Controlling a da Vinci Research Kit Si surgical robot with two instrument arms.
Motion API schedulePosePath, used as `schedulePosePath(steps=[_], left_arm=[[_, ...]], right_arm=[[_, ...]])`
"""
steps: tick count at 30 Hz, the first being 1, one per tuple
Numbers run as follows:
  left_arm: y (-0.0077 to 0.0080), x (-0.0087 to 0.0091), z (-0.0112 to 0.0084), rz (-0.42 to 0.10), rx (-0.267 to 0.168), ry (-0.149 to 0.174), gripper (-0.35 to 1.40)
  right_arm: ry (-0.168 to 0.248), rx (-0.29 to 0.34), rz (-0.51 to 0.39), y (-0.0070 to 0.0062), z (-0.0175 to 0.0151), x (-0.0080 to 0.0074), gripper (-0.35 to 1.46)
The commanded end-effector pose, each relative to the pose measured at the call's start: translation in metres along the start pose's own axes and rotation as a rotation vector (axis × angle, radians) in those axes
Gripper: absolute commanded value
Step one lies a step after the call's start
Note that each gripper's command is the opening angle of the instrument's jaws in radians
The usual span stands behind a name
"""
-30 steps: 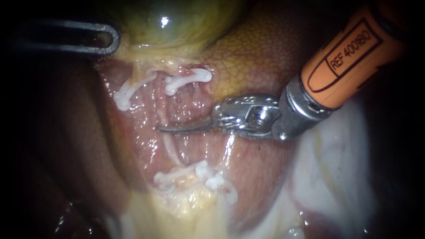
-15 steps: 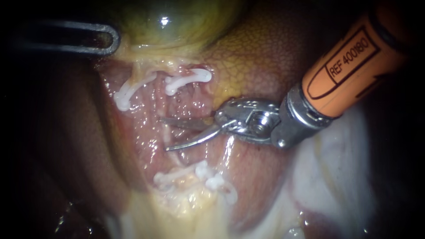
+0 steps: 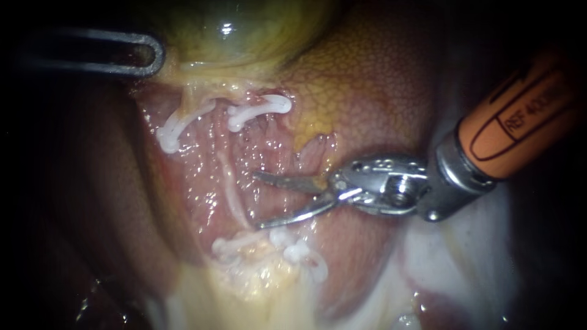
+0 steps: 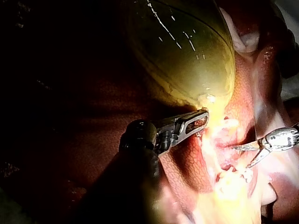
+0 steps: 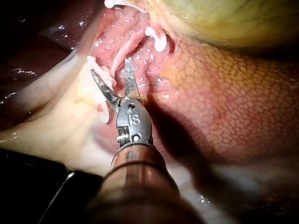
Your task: Go back from the cut right tube
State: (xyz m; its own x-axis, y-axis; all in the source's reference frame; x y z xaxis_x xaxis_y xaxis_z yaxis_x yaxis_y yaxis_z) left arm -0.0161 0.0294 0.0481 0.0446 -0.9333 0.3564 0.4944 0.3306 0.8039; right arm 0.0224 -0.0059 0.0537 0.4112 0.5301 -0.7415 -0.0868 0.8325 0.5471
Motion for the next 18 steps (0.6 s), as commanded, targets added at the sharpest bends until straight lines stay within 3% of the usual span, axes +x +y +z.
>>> schedulePosePath(steps=[1, 12, 18], left_arm=[[0.0, 0.0, 0.0, 0.0, 0.001, 0.0, -0.35], [0.0, 0.0, 0.0, 0.0, 0.001, 0.0, -0.35], [-0.0001, 0.0, 0.0001, 0.0, 0.0, -0.001, -0.35]], right_arm=[[-0.038, -0.012, -0.023, 0.0, -0.0007, 0.0, 1.35], [-0.25, -0.112, -0.148, -0.0003, -0.0063, -0.0001, 1.3], [-0.301, -0.183, -0.168, 0.0, -0.008, 0.0001, 1.37]])
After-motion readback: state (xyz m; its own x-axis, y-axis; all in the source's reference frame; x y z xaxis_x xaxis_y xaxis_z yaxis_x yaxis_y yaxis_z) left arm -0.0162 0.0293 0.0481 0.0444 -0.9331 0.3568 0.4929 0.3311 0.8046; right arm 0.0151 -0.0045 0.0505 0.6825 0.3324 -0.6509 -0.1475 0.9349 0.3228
